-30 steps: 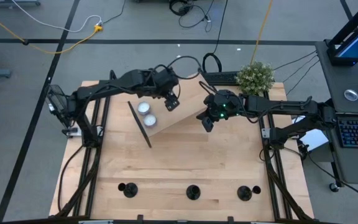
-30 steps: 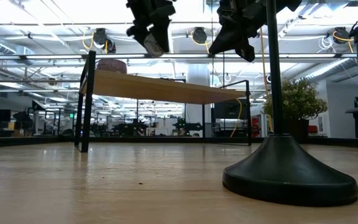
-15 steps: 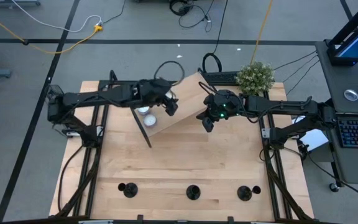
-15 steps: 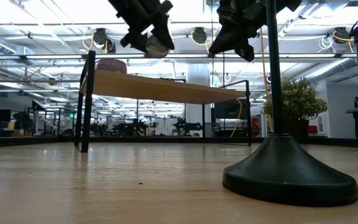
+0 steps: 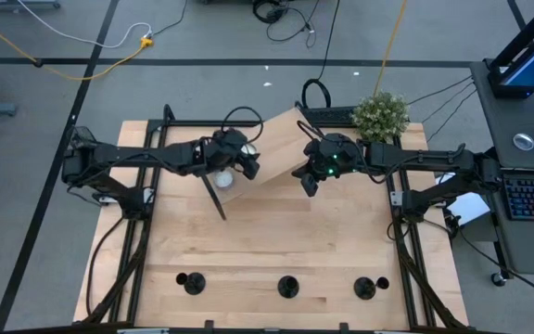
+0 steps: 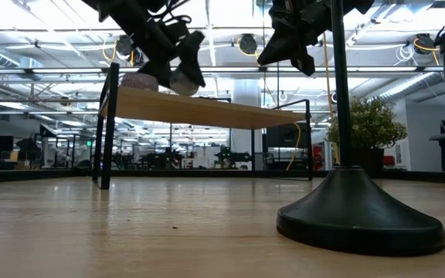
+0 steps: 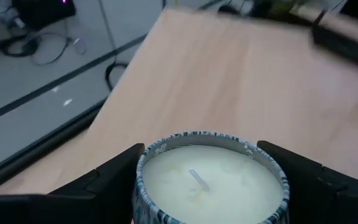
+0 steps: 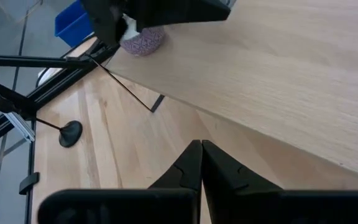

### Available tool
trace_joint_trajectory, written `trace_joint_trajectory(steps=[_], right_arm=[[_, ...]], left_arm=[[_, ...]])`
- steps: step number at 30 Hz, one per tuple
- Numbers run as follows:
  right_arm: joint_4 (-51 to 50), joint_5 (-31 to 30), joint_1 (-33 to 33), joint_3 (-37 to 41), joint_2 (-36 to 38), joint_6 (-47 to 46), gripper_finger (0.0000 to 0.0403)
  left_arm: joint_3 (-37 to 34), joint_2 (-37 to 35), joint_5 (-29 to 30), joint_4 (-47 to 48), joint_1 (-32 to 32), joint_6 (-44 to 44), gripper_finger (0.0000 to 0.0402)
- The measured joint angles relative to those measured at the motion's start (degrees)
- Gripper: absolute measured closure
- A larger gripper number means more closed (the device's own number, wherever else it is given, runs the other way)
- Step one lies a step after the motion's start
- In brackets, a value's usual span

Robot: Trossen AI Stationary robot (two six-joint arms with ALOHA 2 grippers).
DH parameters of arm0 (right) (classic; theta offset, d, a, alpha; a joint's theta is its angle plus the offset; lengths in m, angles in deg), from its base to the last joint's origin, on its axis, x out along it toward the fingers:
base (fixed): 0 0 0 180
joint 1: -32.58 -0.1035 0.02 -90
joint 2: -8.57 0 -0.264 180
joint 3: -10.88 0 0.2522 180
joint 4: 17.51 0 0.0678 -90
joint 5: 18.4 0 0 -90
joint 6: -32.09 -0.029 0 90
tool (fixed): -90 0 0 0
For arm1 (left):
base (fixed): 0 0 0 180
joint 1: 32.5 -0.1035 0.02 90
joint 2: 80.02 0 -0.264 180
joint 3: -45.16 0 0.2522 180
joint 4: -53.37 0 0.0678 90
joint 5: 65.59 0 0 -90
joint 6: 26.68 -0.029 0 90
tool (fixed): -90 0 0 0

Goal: Pick & Place candle stick holders
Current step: Put the blue patterned scented candle on the shelf

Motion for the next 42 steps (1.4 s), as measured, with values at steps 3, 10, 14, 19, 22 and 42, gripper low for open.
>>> trace_joint_trajectory(steps=[3,10,14,19,22,42], right_arm=[[-0.03,0.00,0.00,0.00,0.00,-0.40,0.0403],[-0.03,-0.13,0.00,0.00,0.00,-0.14,0.0403],[-0.03,-0.15,0.00,0.00,0.00,-0.06,0.0403],[-0.03,-0.15,0.00,0.00,0.00,-0.02,0.0403],[-0.02,-0.15,0.00,0.00,0.00,-0.02,0.0403],[-0.01,-0.16,0.00,0.00,0.00,-1.07,0.0403]], left_arm=[[-0.15,0.17,0.73,3.29,0.00,0.02,0.0101],[-0.11,0.13,1.00,3.74,-1.10,-0.72,0.0105],[-0.09,0.15,0.76,7.55,-1.82,-0.68,0.0088],[-0.09,0.15,-0.90,7.89,-2.31,-0.91,0.0110],[-0.09,0.13,-0.98,7.80,-2.31,-0.99,0.0125],[-0.08,-2.87,-2.40,10.62,-2.41,-1.08,0.0116]])
